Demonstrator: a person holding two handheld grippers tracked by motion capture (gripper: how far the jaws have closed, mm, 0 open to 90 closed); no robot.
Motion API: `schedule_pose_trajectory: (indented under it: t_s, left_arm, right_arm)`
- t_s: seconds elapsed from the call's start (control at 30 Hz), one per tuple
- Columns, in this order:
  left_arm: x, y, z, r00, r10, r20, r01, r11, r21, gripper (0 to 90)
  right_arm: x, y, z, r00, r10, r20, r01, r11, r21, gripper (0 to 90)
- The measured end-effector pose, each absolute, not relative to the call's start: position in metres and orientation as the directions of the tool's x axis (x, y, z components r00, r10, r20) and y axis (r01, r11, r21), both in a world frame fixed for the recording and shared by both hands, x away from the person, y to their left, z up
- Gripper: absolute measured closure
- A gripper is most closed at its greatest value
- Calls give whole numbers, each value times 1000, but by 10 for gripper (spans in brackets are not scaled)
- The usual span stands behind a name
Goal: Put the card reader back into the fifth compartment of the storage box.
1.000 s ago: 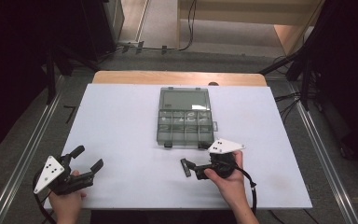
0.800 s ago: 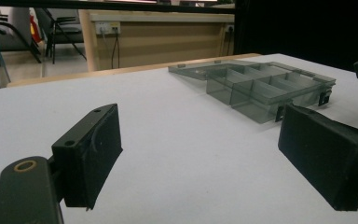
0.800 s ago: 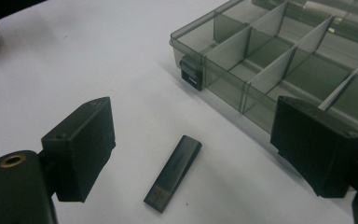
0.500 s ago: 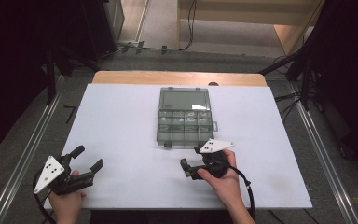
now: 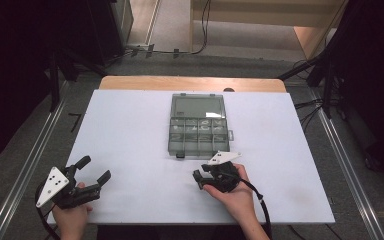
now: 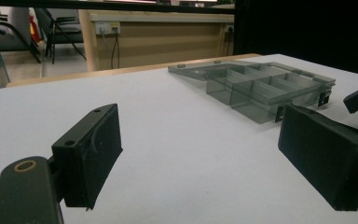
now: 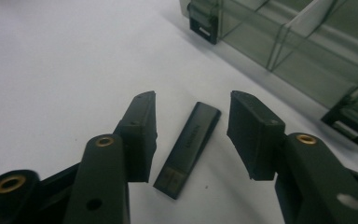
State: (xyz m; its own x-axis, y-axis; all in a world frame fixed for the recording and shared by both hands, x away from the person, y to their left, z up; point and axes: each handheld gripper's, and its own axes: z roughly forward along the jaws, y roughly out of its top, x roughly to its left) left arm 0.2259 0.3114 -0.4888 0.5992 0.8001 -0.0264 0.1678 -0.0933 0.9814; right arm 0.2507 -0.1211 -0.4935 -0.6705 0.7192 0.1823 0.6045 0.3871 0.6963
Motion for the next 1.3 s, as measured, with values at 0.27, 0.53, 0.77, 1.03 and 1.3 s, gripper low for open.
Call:
schedule_pose_trajectory:
  t_s: [0.27, 0.53, 0.77, 1.03, 1.3]
  left_arm:
    - [226, 311, -489, 599, 800, -24, 167, -95, 981, 139]
    - [226, 311, -489, 599, 800, -22, 166, -97, 981, 139]
    - [225, 310, -489, 597, 802, -20, 166, -99, 981, 139]
    - [226, 310, -489, 599, 800, -20, 167, -100, 981, 139]
    - [226, 310, -489, 599, 800, -20, 166, -100, 981, 139]
  right_arm:
    - [254, -113, -503, -635, 755, 165, 643, 398, 654, 543]
    - [251, -104, -508, -627, 771, 107, 634, 426, 646, 575]
    - [247, -100, -510, -629, 776, 39, 603, 455, 655, 606]
    - [250, -104, -509, -622, 781, 58, 614, 441, 655, 711]
    - [251, -107, -508, -624, 777, 86, 621, 426, 658, 712]
